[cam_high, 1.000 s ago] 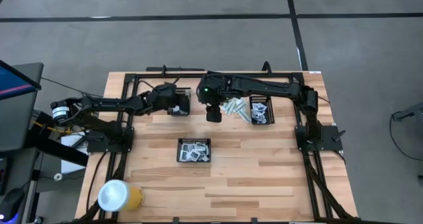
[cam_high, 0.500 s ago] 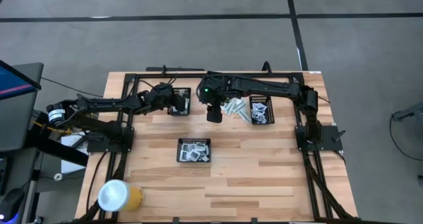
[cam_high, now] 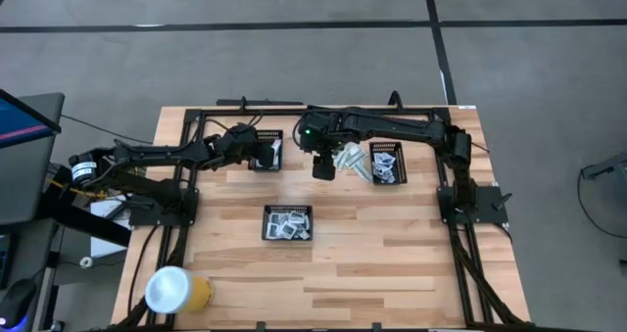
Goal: Pick & Place First Aid Supplies
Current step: Put the green bandage into the left black bin
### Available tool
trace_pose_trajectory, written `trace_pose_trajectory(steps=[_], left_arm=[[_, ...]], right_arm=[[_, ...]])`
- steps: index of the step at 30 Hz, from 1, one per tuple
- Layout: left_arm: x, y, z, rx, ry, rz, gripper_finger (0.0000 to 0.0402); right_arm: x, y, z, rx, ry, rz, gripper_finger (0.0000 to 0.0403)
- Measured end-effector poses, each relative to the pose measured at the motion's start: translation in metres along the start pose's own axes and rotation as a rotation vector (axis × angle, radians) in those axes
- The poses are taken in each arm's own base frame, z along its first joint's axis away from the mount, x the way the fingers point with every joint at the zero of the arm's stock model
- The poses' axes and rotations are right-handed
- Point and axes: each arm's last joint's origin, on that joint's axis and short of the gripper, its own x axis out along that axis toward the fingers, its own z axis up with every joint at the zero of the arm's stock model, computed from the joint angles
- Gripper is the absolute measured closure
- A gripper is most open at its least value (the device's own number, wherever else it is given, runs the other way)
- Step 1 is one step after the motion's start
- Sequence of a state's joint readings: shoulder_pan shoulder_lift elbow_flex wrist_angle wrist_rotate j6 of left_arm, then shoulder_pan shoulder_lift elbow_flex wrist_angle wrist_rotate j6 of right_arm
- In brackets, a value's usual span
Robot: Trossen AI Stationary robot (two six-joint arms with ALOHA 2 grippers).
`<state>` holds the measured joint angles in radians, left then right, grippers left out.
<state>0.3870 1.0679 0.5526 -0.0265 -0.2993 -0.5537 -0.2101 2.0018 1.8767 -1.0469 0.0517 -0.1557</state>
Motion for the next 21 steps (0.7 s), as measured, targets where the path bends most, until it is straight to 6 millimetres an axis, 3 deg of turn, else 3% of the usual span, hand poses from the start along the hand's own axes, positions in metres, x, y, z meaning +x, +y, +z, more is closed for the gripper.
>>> trace_pose_trajectory(steps=[5,13,21], left_arm=[[0.000,0.000,0.000,0.000,0.000,-0.001,0.0282],[0.000,-0.001,0.000,-0.001,0.006,-0.013,0.0283],[0.000,-0.001,-0.001,0.000,0.018,-0.031,0.0284]], right_arm=[[0.021,-0.008,-0.018,0.021,0.095,0.006,0.0219],[0.077,-0.007,-0.068,0.102,0.274,0.020,0.0243],[0.105,0.001,-0.103,0.118,0.370,0.030,0.0261]])
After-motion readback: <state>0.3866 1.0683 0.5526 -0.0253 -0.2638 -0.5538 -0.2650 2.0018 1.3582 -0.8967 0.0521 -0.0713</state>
